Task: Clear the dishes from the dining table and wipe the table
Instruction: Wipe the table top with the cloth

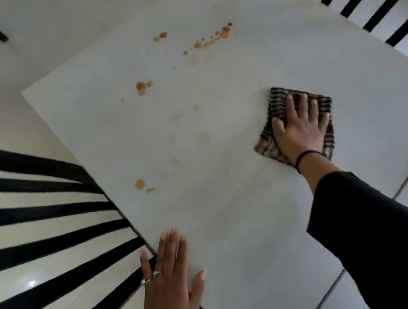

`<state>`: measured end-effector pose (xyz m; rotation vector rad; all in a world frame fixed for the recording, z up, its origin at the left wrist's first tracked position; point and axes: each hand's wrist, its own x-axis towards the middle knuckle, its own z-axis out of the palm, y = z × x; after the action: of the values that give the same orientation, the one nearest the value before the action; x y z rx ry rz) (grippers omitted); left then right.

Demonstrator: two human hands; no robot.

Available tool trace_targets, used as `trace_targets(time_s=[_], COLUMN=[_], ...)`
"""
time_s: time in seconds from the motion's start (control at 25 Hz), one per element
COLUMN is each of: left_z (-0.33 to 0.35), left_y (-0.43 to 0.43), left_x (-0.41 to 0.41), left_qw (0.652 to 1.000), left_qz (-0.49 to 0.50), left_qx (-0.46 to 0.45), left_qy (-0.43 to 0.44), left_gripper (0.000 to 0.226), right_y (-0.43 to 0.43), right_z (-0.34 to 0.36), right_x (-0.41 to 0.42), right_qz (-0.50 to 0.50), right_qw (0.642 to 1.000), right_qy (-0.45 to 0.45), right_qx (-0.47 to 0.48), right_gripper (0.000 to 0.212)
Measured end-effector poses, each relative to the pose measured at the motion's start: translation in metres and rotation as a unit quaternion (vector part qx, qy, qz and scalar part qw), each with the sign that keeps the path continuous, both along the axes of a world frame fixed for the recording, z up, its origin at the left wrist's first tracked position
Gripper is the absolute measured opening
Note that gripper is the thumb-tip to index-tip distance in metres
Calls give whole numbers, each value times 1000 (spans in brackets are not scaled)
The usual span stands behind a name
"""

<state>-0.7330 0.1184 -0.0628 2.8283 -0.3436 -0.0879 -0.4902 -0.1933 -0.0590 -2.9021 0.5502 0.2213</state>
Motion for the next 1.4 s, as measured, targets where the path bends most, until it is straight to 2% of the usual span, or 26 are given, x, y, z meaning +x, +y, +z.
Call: trace_targets(time_s=[0.16, 0.36, 0.52, 0.64, 0.76, 0.88, 0.96, 1.04, 1.16, 1.24, 1.4], left_z=[0, 7, 18, 25, 27, 27, 27, 30, 31, 39, 54], left_y=[18, 34, 45, 45, 44, 45, 46, 45, 39, 35, 21], left_x=[-21, -21, -25, -30, -26, -19, -16, -13, -9, -6, 8], left_qw=[999, 997, 993, 992, 992, 984, 975, 972, 974, 977, 997], left_qz=[39, 61, 83, 64, 13, -73, -98, -96, -80, -64, 19], left_qx=[13, 17, -39, -85, -77, 61, 136, 162, 174, 164, 54], left_qy=[23, 54, 77, 63, 102, 149, 143, 139, 123, 119, 58], left_gripper=[74, 86, 78, 78, 85, 84, 83, 81, 73, 65, 54], right_y=[118, 232, 239, 200, 141, 76, 44, 32, 47, 75, 145], right_z=[-3, 0, -1, -5, -7, 3, 11, 16, 11, 9, 5], right_x=[14, -29, -97, -170, -246, -270, -252, -217, -148, -110, -110], right_qz=[171, 391, 542, 579, 570, 517, 410, 262, 109, 113, 297], right_qw=[985, 920, 840, 815, 821, 856, 912, 965, 993, 993, 955], right_qy=[-17, -10, -15, -14, -6, -6, 5, 14, 23, 22, -4], right_qx=[1, -8, -22, -12, -20, -23, -20, -20, -33, -25, -16], right_gripper=[70, 68, 64, 67, 69, 69, 73, 73, 73, 72, 73])
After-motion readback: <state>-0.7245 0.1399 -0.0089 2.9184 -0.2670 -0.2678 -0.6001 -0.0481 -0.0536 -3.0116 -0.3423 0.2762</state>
